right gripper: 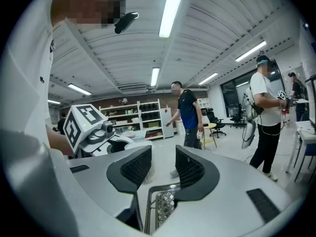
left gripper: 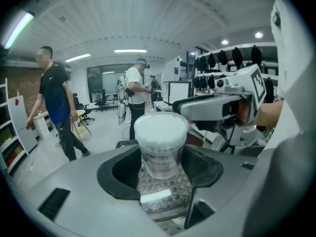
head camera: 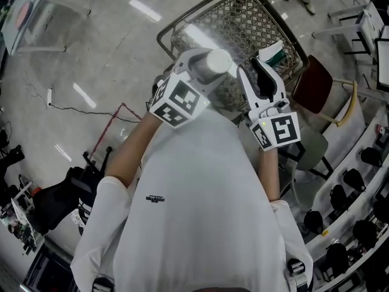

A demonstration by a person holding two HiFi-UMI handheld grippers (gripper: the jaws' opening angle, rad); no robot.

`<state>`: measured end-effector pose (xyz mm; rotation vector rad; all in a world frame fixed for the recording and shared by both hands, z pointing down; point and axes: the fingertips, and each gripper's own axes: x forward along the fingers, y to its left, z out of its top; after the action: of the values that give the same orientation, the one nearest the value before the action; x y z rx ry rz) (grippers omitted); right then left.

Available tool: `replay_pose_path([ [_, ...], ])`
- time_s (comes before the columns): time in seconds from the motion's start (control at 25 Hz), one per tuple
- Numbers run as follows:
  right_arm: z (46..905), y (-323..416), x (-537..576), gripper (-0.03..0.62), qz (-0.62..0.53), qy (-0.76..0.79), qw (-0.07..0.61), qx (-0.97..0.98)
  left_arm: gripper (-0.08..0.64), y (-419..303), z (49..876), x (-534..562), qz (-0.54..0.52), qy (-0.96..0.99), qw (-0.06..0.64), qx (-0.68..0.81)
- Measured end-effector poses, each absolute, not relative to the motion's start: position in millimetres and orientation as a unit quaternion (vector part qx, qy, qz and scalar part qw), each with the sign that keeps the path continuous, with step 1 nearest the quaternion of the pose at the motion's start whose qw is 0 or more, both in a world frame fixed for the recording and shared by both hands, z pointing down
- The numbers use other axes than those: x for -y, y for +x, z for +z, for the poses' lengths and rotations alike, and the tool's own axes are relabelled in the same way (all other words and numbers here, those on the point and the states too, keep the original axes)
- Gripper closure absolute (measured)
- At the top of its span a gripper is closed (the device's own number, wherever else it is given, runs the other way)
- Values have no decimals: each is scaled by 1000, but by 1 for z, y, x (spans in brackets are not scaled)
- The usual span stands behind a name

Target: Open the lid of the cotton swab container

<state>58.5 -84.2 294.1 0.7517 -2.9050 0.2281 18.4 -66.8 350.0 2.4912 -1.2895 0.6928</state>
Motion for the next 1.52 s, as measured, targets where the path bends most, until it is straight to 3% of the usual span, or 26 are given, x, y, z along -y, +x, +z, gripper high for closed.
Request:
replay_pose_path([
  [0.16, 287, 45, 73, 402, 63, 203, 72, 974, 314, 17, 351, 69, 235, 858, 140, 435],
  [0.64, 282, 16, 60, 341, 31, 132, 89, 987, 316, 15, 347, 70, 269, 852, 119, 433],
  [1.52, 280, -10, 56, 341, 14, 99, 116, 988, 324, 13, 337, 65, 280, 851, 94, 435],
])
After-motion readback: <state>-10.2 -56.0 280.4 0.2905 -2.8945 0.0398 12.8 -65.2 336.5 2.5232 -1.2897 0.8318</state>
